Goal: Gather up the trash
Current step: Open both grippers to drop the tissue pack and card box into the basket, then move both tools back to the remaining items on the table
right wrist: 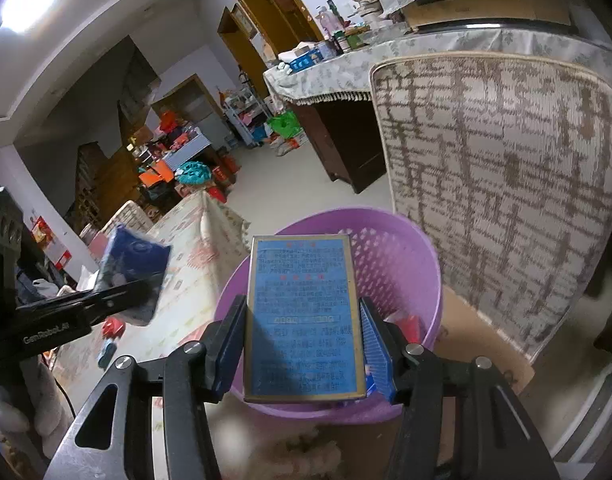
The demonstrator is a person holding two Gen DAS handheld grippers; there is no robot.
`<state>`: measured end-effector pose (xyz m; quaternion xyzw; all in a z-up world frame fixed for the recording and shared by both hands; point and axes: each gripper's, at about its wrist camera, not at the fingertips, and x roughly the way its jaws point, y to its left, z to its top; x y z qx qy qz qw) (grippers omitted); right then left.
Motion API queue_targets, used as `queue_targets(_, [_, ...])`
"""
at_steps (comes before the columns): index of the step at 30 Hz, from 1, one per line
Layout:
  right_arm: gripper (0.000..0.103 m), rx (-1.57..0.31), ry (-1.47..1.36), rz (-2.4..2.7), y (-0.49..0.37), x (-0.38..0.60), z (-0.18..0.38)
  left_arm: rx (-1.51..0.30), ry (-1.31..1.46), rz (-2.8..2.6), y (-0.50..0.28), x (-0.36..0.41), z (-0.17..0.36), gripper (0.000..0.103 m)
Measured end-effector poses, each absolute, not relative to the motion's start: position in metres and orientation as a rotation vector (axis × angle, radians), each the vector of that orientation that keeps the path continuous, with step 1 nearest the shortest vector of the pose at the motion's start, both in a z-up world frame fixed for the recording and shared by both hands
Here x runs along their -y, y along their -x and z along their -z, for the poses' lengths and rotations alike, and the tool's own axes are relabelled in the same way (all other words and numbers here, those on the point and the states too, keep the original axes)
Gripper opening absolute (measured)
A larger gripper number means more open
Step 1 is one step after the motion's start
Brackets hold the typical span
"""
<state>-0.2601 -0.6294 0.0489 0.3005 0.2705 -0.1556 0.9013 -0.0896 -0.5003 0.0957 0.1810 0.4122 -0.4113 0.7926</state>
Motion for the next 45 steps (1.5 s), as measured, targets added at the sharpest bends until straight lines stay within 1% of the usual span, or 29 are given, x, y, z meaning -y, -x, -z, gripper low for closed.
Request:
queue_targets(2, [0.060, -0.565, -0.625, 0.338, 0.255, 0.637, -0.046, -0.883, -0.395, 0.895, 0.088, 0.511, -0.094, 0.034])
queue_targets(3, [0.061, -0.568, -0.631, 0.347, 0.253, 0.640, -0.044, -0.880, -0.401, 0.883, 0.087, 0.513, -0.093, 0.051])
queue_targets(4, [0.062, -0.571, -0.644, 0.357, 0.251, 0.644, -0.042, -0.875, -0.402, 0.870, 0.087, 0.514, -0.094, 0.064])
queue_targets(6, [0.063, -0.562, -0.658, 0.358, 0.252, 0.646, -0.041, -0.855, -0.393, 0.861, 0.090, 0.507, -0.098, 0.065])
queue_targets(7, [0.068, -0.556, -0.659, 0.360, 0.254, 0.645, -0.042, -0.851, -0.400, 0.860, 0.093, 0.502, -0.100, 0.066])
queue_targets(9, [0.072, -0.550, -0.654, 0.370, 0.256, 0.643, -0.042, -0.860, -0.414, 0.826, 0.097, 0.492, -0.105, 0.066])
queue_targets(12, [0.072, -0.569, -0.662, 0.362, 0.258, 0.637, -0.041, -0.880, -0.405, 0.811, 0.110, 0.470, -0.119, 0.066])
queue_targets(15, [0.072, -0.578, -0.657, 0.355, 0.261, 0.628, -0.041, -0.863, -0.416, 0.804, 0.140, 0.440, -0.153, 0.067])
queue_targets(17, [0.072, -0.587, -0.660, 0.343, 0.264, 0.619, -0.040, -0.833, -0.420, 0.833, 0.163, 0.420, -0.179, 0.074])
queue_targets(19, [0.072, -0.599, -0.660, 0.343, 0.266, 0.609, -0.039, -0.768, -0.428, 0.855, 0.190, 0.399, -0.206, 0.083])
queue_targets(20, [0.072, -0.610, -0.651, 0.350, 0.268, 0.601, -0.039, -0.709, -0.447, 0.857, 0.209, 0.386, -0.223, 0.084])
queue_targets(22, [0.072, -0.628, -0.632, 0.339, 0.268, 0.586, -0.040, -0.646, -0.481, 0.846, 0.234, 0.371, -0.243, 0.085])
queue_targets(24, [0.072, -0.649, -0.623, 0.318, 0.266, 0.574, -0.040, -0.630, -0.497, 0.841, 0.248, 0.361, -0.256, 0.085])
queue_targets(27, [0.072, -0.688, -0.614, 0.277, 0.260, 0.553, -0.039, -0.607, -0.548, 0.792, 0.258, 0.358, -0.261, 0.085])
queue_targets(28, [0.072, -0.698, -0.612, 0.263, 0.258, 0.545, -0.040, -0.632, -0.561, 0.783, 0.257, 0.356, -0.259, 0.085])
queue_targets(30, [0.072, -0.702, -0.602, 0.249, 0.256, 0.534, -0.042, -0.697, -0.535, 0.818, 0.254, 0.347, -0.258, 0.085])
queue_targets(39, [0.073, -0.694, -0.513, 0.161, 0.245, 0.474, -0.066, -0.706, -0.446, 0.875, 0.253, 0.306, -0.270, 0.085])
queue_targets(41, [0.077, -0.696, -0.498, 0.145, 0.242, 0.461, -0.066, -0.692, -0.403, 0.862, 0.244, 0.291, -0.270, 0.085])
queue_targets(45, [0.077, -0.712, -0.493, 0.108, 0.236, 0.443, -0.064, -0.680, -0.375, 0.760, 0.214, 0.264, -0.255, 0.085])
